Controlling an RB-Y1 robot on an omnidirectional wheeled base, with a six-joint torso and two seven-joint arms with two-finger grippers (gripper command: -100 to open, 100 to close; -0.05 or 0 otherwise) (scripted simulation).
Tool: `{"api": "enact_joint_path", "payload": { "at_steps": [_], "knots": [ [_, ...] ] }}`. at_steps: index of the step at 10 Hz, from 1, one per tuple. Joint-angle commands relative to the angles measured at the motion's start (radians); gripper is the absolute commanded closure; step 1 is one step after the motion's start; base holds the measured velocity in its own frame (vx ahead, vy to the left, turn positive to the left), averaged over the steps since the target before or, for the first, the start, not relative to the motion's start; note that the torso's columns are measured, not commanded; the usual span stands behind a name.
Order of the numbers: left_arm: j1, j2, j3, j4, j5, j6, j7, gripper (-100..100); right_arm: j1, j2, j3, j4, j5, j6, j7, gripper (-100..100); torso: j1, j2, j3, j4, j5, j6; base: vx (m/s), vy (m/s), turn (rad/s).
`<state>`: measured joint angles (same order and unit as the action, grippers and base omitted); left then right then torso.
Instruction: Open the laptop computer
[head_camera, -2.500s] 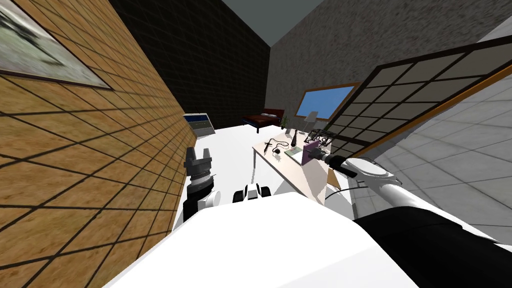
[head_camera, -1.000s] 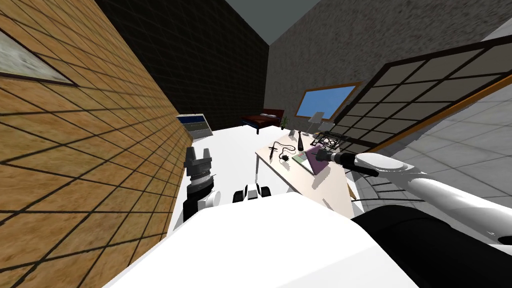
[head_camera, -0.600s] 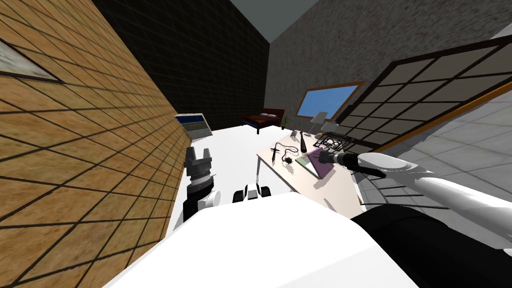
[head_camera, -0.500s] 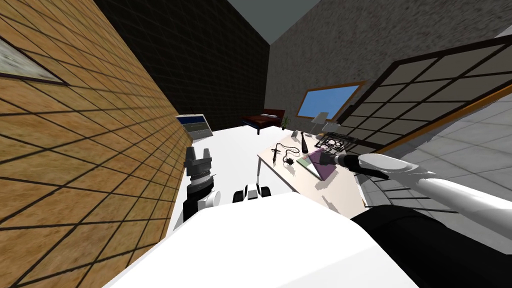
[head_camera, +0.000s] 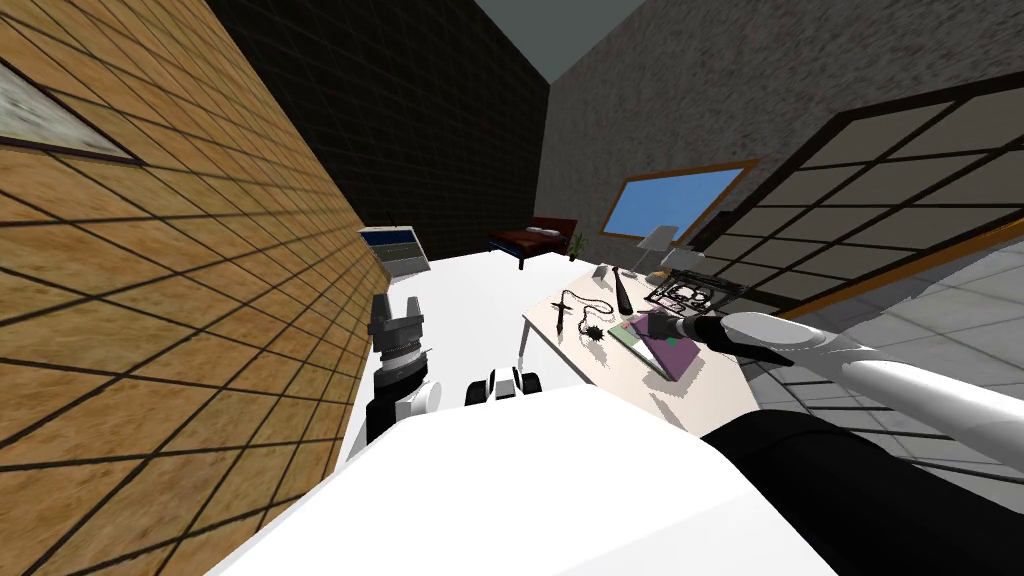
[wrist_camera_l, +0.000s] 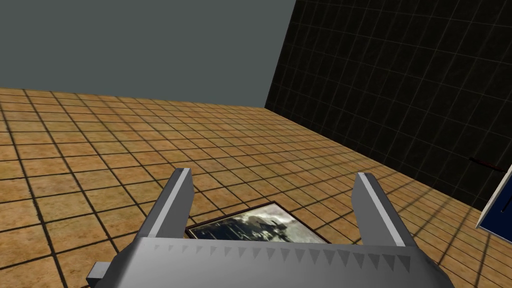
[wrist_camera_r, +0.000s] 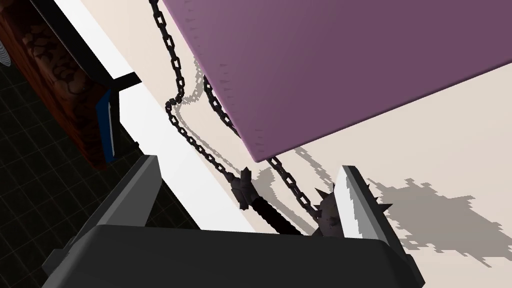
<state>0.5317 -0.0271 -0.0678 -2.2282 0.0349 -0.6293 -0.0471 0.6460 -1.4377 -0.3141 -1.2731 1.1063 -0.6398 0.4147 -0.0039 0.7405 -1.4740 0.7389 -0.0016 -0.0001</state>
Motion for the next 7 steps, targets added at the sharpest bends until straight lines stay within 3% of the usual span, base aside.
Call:
{"api": "enact_joint_path", "payload": {
  "at_steps": [1, 2, 6, 7],
  "knots": [
    [0.000, 0.000, 0.000, 0.000, 0.000, 0.000, 0.000, 0, 0.003, -0.035, -0.023, -0.002, -0.006, -0.022, -0.019, -100, 0.002, 0.000, 0.000, 0.000, 0.001, 0.001, 0.007, 0.003, -0.121],
    [0.000, 0.000, 0.000, 0.000, 0.000, 0.000, 0.000, 0, 0.003, -0.035, -0.023, -0.002, -0.006, -0.022, -0.019, -100, 0.004, 0.001, 0.000, 0.000, 0.002, 0.001, -0.001, 0.005, -0.048],
    [0.000, 0.000, 0.000, 0.000, 0.000, 0.000, 0.000, 0, 0.009, -0.108, -0.070, -0.008, -0.019, -0.073, -0.062, -100, 0.004, -0.003, -0.002, -0.001, 0.002, 0.000, -0.006, 0.009, -0.065],
    [0.000, 0.000, 0.000, 0.000, 0.000, 0.000, 0.000, 0, 0.007, -0.096, -0.066, -0.002, -0.019, -0.068, -0.050, -100, 0.004, -0.003, -0.002, -0.001, 0.001, 0.000, 0.000, 0.000, 0.000]
  ]
}}
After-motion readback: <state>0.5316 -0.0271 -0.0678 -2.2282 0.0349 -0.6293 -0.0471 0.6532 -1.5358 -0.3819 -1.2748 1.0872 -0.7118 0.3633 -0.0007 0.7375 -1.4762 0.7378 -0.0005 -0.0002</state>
